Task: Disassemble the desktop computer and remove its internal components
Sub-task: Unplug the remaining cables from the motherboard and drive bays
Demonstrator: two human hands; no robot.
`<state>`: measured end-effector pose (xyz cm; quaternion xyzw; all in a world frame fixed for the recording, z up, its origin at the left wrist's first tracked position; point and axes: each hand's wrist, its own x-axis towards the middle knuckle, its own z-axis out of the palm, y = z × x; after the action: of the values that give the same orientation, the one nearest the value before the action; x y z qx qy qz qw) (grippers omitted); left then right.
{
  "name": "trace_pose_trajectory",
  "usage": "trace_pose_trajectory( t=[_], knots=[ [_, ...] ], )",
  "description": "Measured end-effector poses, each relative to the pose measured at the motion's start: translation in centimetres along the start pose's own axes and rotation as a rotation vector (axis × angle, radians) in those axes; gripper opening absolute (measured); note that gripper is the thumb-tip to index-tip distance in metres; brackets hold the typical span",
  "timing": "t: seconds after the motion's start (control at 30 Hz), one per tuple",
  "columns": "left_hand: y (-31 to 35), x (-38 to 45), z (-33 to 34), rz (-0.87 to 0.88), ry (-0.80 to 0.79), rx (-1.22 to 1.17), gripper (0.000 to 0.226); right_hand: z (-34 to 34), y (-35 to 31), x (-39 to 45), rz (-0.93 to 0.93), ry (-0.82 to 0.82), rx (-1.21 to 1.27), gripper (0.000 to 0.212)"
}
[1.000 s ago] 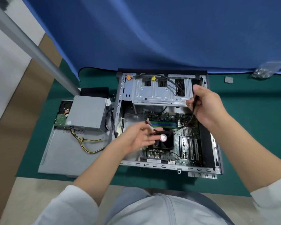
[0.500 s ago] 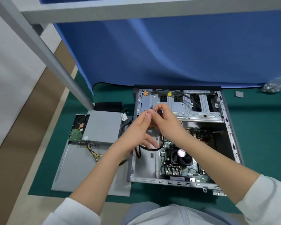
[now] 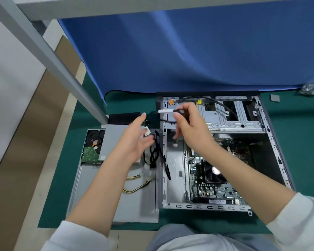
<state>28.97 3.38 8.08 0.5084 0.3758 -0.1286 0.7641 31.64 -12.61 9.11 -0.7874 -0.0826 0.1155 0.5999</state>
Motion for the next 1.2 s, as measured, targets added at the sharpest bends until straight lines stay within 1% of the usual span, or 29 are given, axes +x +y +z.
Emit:
trace_pose_trajectory(
  t=[0.03,0.07,0.1,0.13,0.17,0.2,0.27,0.3,0.37,0.43,0.5,0.57,0.67,0.73,0.8,0.87,0.9,0.97,1.03,1.1,1.13,1.2],
  knots=[
    [-0.1,-0.3,0.2,-0.099,-0.133,-0.077,0.055,0.6,0.1,-0.2,-0.067,-0.024,-0.040,0.008],
    [-0.3,-0.6,0.6,-0.138,-0.238,-0.106,0.060,1.4,0.3,-0.6,-0.114,-0.073,-0.083,0.008],
    [-0.5,-0.6,0.9,-0.136,-0.281,-0.136,0.066,2.2,0.6,-0.9,-0.140,-0.135,-0.123,0.007],
    [-0.6,-0.2,1.2,-0.114,-0.265,-0.160,0.068,2.9,1.0,-1.1,-0.156,-0.196,-0.156,0.008],
    [-0.5,0.2,1.3,-0.088,-0.221,-0.178,0.064,3.4,1.5,-1.2,-0.163,-0.258,-0.183,0.009],
    [-0.3,0.7,1.2,-0.048,-0.164,-0.155,0.053,3.6,1.9,-1.1,-0.166,-0.323,-0.233,0.013],
    [-0.2,1.9,0.4,0.039,-0.082,0.054,0.034,2.9,2.9,-0.5,-0.177,-0.429,-0.429,0.032],
    [-0.2,2.7,-0.2,0.069,-0.053,0.186,0.029,2.2,3.4,-0.1,-0.171,-0.443,-0.540,0.043],
    [-0.8,4.1,-1.8,0.116,0.007,0.447,0.030,0.2,4.5,1.0,-0.075,-0.366,-0.687,0.058],
    [-1.5,5.3,-2.7,0.156,0.057,0.710,0.034,-1.9,5.8,2.1,0.065,-0.297,-0.838,0.061],
    [-2.6,6.2,-2.7,0.153,0.028,0.861,0.033,-3.3,6.9,2.8,0.152,-0.342,-1.023,0.059],
    [-3.8,7.0,-2.0,0.156,-0.022,0.957,0.032,-3.6,7.4,2.9,0.162,-0.382,-1.113,0.066],
    [-5.4,8.4,-1.1,0.197,0.032,1.135,0.038,-3.0,7.9,2.6,0.125,-0.366,-1.239,0.077],
    [-6.0,9.2,-1.1,0.185,0.081,1.209,0.043,-2.9,8.0,2.5,0.110,-0.349,-1.282,0.078],
    [-6.3,9.7,-1.0,0.162,0.129,1.226,0.049,-3.1,8.0,2.6,0.101,-0.356,-1.273,0.077],
    [-6.0,9.7,-0.8,0.179,0.124,1.285,0.052,-3.5,8.0,2.6,0.088,-0.362,-1.246,0.076],
    [-5.8,9.6,-0.7,0.205,0.109,1.341,0.050,-3.6,7.9,2.6,0.087,-0.364,-1.240,0.075],
    [-5.4,9.4,-1.0,0.235,0.067,1.488,0.037,-3.6,7.9,2.6,0.086,-0.365,-1.241,0.076],
    [-5.0,9.4,-1.6,0.224,0.077,1.633,0.033,-3.5,8.0,2.5,0.085,-0.364,-1.248,0.077],
    [-4.5,9.2,-2.3,0.195,0.089,1.728,0.029,-3.5,8.0,2.5,0.079,-0.360,-1.248,0.078],
    [-4.4,9.2,-2.6,0.184,0.081,1.724,0.026,-3.5,8.1,2.5,0.077,-0.358,-1.249,0.078],
    [-4.4,9.2,-2.8,0.138,0.091,1.612,0.034,-3.5,8.1,2.5,0.075,-0.354,-1.256,0.079]
  ],
)
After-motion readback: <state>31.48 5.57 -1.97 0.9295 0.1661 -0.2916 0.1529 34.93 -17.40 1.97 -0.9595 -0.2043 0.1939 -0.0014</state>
